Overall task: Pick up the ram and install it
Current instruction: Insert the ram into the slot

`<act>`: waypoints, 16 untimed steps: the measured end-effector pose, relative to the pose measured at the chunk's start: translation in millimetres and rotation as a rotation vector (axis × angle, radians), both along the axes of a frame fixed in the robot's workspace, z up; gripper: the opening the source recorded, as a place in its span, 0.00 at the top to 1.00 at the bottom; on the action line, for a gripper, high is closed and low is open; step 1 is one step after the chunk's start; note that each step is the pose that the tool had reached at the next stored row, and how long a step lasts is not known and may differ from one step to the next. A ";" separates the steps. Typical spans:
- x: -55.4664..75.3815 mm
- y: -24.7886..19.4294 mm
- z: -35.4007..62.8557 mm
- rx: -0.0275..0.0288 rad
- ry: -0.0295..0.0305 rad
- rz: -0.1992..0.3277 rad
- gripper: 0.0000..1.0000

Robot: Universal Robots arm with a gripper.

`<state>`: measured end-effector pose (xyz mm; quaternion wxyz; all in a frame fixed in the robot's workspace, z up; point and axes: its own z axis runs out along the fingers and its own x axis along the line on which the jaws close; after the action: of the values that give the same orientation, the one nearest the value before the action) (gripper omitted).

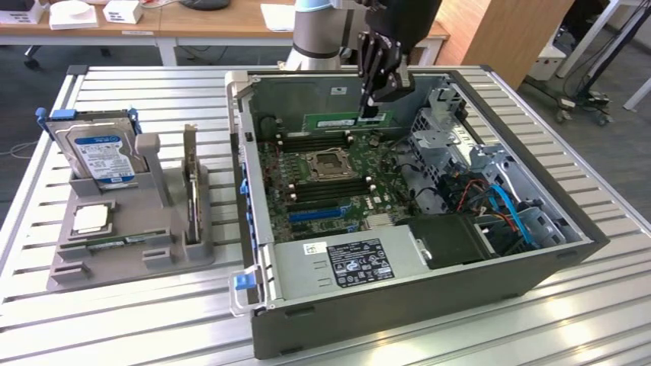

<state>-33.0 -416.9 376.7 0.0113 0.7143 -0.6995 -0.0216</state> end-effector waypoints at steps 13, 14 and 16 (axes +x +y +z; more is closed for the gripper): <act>0.0 0.0 -16.6 0.0000 0.0000 0.000 0.89; 0.0 0.0 -17.8 0.0001 0.0000 0.000 0.89; 0.0 0.0 -20.1 0.0000 0.0000 0.000 0.89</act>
<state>-33.0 -416.9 356.7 0.0113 0.7143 -0.6995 -0.0216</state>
